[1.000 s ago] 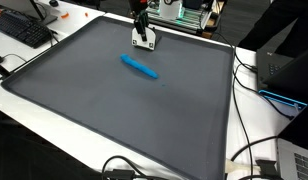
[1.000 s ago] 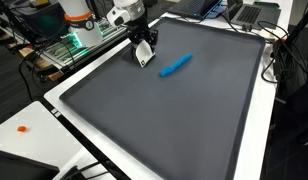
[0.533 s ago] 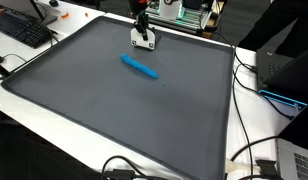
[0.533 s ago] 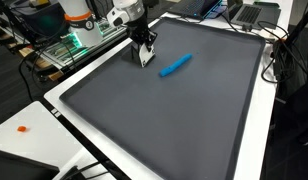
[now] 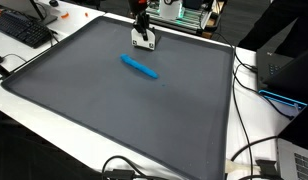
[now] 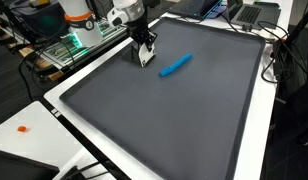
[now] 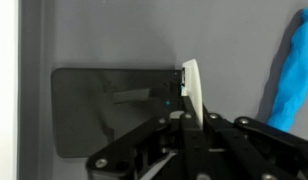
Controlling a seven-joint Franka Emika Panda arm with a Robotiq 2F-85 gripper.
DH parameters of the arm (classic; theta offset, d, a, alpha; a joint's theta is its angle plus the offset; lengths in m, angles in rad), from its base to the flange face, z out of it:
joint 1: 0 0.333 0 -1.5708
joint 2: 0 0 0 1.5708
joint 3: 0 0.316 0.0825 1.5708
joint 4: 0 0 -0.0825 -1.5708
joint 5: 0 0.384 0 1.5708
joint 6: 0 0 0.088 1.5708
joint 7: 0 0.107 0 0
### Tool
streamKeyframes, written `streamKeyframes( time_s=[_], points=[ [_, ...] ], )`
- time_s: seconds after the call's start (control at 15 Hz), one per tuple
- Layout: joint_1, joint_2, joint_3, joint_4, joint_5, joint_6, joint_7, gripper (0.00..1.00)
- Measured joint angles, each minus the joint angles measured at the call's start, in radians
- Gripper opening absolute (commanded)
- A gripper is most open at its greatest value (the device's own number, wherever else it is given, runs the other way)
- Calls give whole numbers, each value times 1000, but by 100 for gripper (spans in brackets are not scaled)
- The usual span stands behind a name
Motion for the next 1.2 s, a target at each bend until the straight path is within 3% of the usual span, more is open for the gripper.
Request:
streamKeyframes(
  time_s=[0.47, 0.8, 1.2],
  points=[
    [-1, -58, 0, 2, -73, -56, 59, 1],
    [0, -138, 5, 52, -241, -258, 65, 1],
    [17, -141, 49, 213, -415, -489, -4, 1]
  ],
)
